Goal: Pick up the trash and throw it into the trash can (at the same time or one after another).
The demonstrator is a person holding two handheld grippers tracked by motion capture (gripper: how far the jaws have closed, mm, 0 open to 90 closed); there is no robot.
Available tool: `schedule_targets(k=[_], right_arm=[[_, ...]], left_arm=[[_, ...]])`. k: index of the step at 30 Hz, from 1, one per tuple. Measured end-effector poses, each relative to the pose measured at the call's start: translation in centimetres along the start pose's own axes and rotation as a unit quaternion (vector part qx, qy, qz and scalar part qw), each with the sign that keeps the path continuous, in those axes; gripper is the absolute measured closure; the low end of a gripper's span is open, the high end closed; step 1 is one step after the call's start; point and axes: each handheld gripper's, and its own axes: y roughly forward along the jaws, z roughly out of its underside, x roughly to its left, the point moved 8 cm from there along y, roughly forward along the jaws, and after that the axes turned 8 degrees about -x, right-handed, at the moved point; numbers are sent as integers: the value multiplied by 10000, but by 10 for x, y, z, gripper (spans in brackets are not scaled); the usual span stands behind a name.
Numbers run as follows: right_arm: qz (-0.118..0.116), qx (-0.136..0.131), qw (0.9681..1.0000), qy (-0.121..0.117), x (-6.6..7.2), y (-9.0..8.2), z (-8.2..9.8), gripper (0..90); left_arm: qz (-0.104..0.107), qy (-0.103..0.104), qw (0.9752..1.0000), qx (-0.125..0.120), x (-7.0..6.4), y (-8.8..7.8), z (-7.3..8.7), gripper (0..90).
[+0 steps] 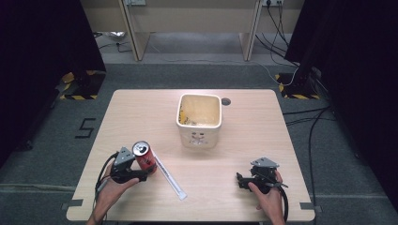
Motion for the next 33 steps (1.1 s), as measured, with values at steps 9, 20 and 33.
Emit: schedule_targets(k=[9, 20, 33], right_arm=[[-1, 9, 10000, -5, 0, 0, 0, 32], [-1, 8, 10000, -4, 0, 0, 0, 32], [-1, 6, 10000, -5, 0, 0, 0, 32]], left_arm=[[28, 32, 10000, -54, 1, 4, -2, 294], [8, 133, 9998, -163, 0, -1, -12, 335], [192, 174, 9995, -194, -6, -1, -28, 336]])
